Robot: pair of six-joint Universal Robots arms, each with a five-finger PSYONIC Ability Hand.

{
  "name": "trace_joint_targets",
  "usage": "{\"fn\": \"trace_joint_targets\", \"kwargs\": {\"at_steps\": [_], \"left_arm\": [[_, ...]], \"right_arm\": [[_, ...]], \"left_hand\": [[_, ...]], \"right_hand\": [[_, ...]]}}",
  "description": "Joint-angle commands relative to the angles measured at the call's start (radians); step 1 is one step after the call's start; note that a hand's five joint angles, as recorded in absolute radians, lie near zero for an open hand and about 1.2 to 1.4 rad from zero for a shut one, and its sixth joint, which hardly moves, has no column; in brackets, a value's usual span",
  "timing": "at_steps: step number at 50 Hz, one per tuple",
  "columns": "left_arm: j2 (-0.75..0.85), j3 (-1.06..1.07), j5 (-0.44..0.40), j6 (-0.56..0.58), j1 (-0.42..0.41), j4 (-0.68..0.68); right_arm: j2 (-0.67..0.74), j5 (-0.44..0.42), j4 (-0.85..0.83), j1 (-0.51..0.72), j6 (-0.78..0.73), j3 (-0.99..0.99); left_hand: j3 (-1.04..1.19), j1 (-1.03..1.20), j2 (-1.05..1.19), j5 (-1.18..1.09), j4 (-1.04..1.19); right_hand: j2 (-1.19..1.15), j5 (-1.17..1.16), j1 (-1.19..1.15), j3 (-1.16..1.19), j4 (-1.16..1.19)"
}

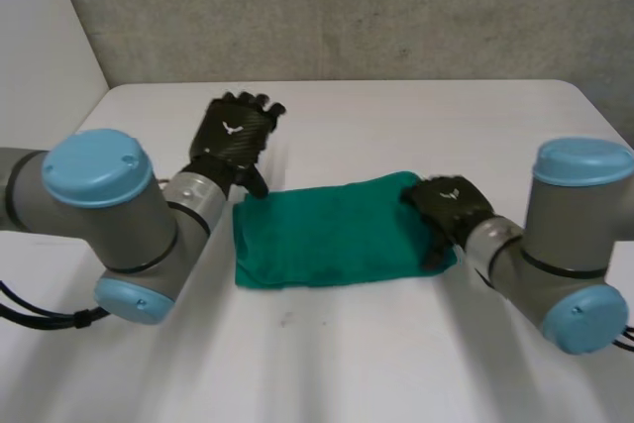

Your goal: Fold the towel.

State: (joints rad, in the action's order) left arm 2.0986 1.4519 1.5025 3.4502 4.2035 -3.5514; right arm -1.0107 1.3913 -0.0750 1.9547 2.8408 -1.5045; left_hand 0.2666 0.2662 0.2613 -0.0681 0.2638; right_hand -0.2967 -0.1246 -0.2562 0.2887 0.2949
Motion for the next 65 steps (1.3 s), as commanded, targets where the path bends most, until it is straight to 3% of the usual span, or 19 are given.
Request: {"fn": "trace_joint_targets", "kwargs": {"at_steps": [1, 8, 13, 18, 19, 23, 28, 30, 33, 34, 36, 38, 42, 45, 47, 51, 54, 60, 65], "left_arm": [[0.009, -0.018, 0.007, -0.019, -0.010, 0.108], [-0.041, 0.024, 0.038, -0.020, 0.020, 0.135], [-0.097, 0.077, 0.053, -0.019, 0.073, 0.135], [-0.129, 0.105, 0.082, -0.019, 0.092, 0.132], [-0.133, 0.113, 0.105, -0.019, 0.101, 0.131], [-0.134, 0.119, 0.153, -0.020, 0.098, 0.132], [-0.135, 0.119, 0.162, -0.023, 0.089, 0.132], [-0.134, 0.102, 0.163, -0.025, 0.069, 0.131], [-0.121, 0.082, 0.162, -0.034, 0.030, 0.126], [-0.112, 0.062, 0.163, -0.049, 0.000, 0.129], [-0.092, 0.042, 0.165, -0.075, -0.031, 0.137], [-0.060, 0.019, 0.170, -0.121, -0.069, 0.147], [-0.016, -0.001, 0.180, -0.195, -0.118, 0.216], [0.005, -0.008, 0.197, -0.220, -0.128, 0.255], [0.035, -0.015, 0.258, -0.262, -0.132, 0.327], [0.058, -0.008, 0.323, -0.295, -0.132, 0.382], [0.066, 0.011, 0.318, -0.295, -0.132, 0.404], [0.087, 0.039, 0.298, -0.290, -0.132, 0.408], [0.063, 0.006, 0.279, -0.289, -0.126, 0.408]], "right_arm": [[0.041, 0.018, -0.015, -0.086, -0.084, -0.031], [-0.008, 0.077, -0.189, -0.047, -0.211, 0.015], [-0.014, 0.068, -0.161, 0.163, -0.271, 0.127], [0.075, -0.001, -0.127, 0.322, -0.313, 0.176], [0.116, -0.088, -0.120, 0.386, -0.361, 0.170], [0.126, -0.202, -0.120, 0.423, -0.438, 0.117], [0.083, -0.155, -0.132, 0.389, -0.422, 0.092], [0.040, -0.071, -0.132, 0.328, -0.358, 0.092], [0.015, -0.025, -0.127, 0.285, -0.290, 0.093], [-0.015, 0.013, -0.123, 0.244, -0.165, 0.098], [-0.020, 0.014, -0.121, 0.236, -0.115, 0.102], [-0.022, -0.009, -0.073, 0.214, 0.047, 0.139], [-0.011, -0.056, 0.033, 0.185, 0.136, 0.206], [0.081, -0.101, 0.128, 0.171, 0.161, 0.297], [0.131, -0.107, 0.167, 0.170, 0.164, 0.346], [0.256, -0.089, 0.292, 0.173, 0.157, 0.490], [0.322, -0.063, 0.375, 0.178, 0.143, 0.567], [0.363, -0.034, 0.446, 0.184, 0.105, 0.627], [0.290, -0.034, 0.420, 0.181, 0.107, 0.613]], "left_hand": [[-0.021, -0.020, -0.015, -0.003, -0.018], [-0.024, -0.023, -0.018, 0.000, -0.021], [-0.027, -0.026, -0.021, 0.003, -0.024], [-0.027, -0.026, -0.021, 0.003, -0.024], [-0.027, -0.026, -0.021, 0.003, -0.024], [-0.032, -0.032, -0.027, 0.008, -0.030], [-0.044, -0.044, -0.039, 0.020, -0.042], [-0.044, -0.044, -0.039, 0.020, -0.042], [-0.047, -0.047, -0.042, 0.023, -0.044], [-0.047, -0.047, -0.042, 0.023, -0.044], [-0.044, -0.044, -0.039, 0.020, -0.042], [-0.036, -0.035, -0.030, 0.012, -0.033], [-0.018, -0.018, -0.013, -0.006, -0.015], [-0.018, -0.017, -0.013, -0.006, -0.015], [-0.021, -0.020, -0.015, -0.003, -0.018], [-0.035, -0.035, -0.030, 0.011, -0.033], [-0.068, -0.067, -0.062, 0.044, -0.065], [-0.077, -0.076, -0.071, 0.053, -0.074], [-0.079, -0.079, -0.074, 0.055, -0.077]], "right_hand": [[-1.099, -1.097, -1.140, 1.107, 1.101], [-1.100, -1.097, -1.140, 1.108, 1.101], [-1.100, -1.097, -1.140, 1.108, 1.101], [-1.100, -1.097, -1.140, 1.108, 1.101], [-1.100, -1.097, -1.140, 1.108, 1.101], [-1.100, -1.097, -1.140, 1.108, 1.101], [0.122, 0.125, 0.082, -0.114, -0.120], [0.122, 0.125, 0.082, -0.114, -0.120], [0.122, 0.125, 0.082, -0.114, -0.120], [0.122, 0.125, 0.082, -0.114, -0.120], [0.122, 0.125, 0.082, -0.114, -0.120], [0.122, 0.125, 0.082, -0.114, -0.120], [0.122, 0.125, 0.082, -0.114, -0.120], [0.122, 0.125, 0.082, -0.114, -0.120], [0.122, 0.125, 0.082, -0.114, -0.120], [0.122, 0.125, 0.082, -0.114, -0.120], [0.122, 0.125, 0.082, -0.114, -0.120], [0.122, 0.125, 0.082, -0.114, -0.120], [0.122, 0.125, 0.082, -0.114, -0.120]]}}
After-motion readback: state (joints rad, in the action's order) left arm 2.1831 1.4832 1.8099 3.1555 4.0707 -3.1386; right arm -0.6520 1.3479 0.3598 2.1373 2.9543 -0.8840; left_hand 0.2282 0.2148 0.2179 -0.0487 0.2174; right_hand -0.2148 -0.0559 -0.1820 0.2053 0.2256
